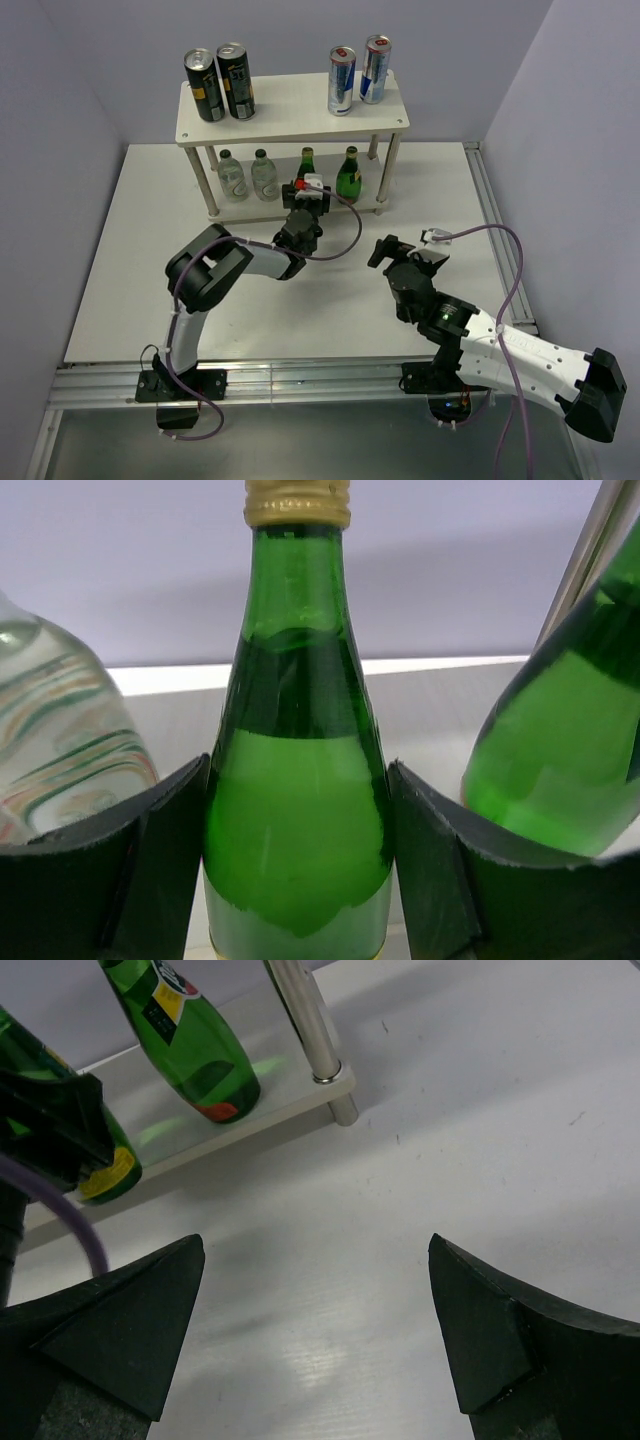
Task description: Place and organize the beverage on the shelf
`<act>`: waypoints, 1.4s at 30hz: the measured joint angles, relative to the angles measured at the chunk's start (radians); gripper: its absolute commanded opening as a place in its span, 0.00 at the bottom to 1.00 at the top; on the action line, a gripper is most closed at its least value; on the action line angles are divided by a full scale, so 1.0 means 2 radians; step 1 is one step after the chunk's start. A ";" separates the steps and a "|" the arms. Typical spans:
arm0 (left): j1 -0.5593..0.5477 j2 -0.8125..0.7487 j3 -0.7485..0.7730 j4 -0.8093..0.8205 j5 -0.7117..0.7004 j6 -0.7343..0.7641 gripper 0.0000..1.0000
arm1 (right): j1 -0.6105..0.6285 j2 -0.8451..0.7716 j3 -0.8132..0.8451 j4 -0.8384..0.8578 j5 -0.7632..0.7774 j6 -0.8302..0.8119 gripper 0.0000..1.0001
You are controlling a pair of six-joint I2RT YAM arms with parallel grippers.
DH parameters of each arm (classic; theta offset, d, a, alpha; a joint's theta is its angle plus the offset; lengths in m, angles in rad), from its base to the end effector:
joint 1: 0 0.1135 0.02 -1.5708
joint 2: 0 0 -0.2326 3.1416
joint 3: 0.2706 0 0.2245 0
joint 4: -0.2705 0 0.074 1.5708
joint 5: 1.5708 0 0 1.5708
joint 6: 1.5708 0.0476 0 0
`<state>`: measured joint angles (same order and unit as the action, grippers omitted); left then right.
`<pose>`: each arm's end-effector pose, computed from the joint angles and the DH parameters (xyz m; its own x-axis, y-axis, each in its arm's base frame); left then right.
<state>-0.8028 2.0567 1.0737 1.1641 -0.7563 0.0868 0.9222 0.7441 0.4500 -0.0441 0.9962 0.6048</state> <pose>0.3051 -0.2689 0.1920 0.1294 -0.0432 -0.9906 0.0432 0.9983 -0.0379 0.1330 0.1094 0.2326 -0.1391 0.3281 -0.9344 0.1511 0.9395 0.3074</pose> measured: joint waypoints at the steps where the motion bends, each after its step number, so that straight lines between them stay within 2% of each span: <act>1: 0.000 0.013 0.007 0.014 0.001 0.007 0.00 | -0.001 0.000 0.000 0.000 -0.002 0.000 1.00; 11: 0.001 0.080 0.082 0.049 0.006 0.021 0.00 | -0.008 0.001 -0.004 0.017 -0.013 0.000 1.00; 18: 0.002 0.103 0.109 0.064 0.008 0.015 0.01 | -0.014 0.001 -0.008 0.021 -0.021 0.000 1.00; 19: 0.002 0.105 0.111 0.065 0.008 0.012 0.03 | -0.015 0.001 -0.009 0.022 -0.023 0.000 1.00; 20: 0.002 0.106 0.112 0.067 0.009 0.006 0.11 | -0.016 0.001 -0.009 0.022 -0.024 0.000 1.00; 23: 0.004 0.107 0.112 0.067 0.008 -0.024 0.23 | -0.018 0.001 -0.009 0.022 -0.025 0.000 1.00; 26: 0.008 0.107 0.112 0.067 0.009 -0.054 0.32 | -0.019 0.001 -0.009 0.022 -0.028 0.000 1.00; 28: 0.011 0.107 0.112 0.067 0.009 -0.071 0.36 | -0.020 0.000 -0.009 0.022 -0.028 0.000 1.00; 37: 0.013 0.107 0.108 0.071 0.013 -0.091 0.44 | -0.022 -0.002 -0.010 0.022 -0.033 0.000 1.00; 42: 0.012 0.107 0.108 0.071 0.015 -0.090 0.59 | -0.023 -0.007 -0.014 0.023 -0.035 0.001 1.00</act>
<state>-0.7784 2.2700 1.2903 1.3052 -0.7261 -0.0940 0.8764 0.7292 0.4217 0.0025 0.9264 0.6060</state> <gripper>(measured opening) 0.692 0.998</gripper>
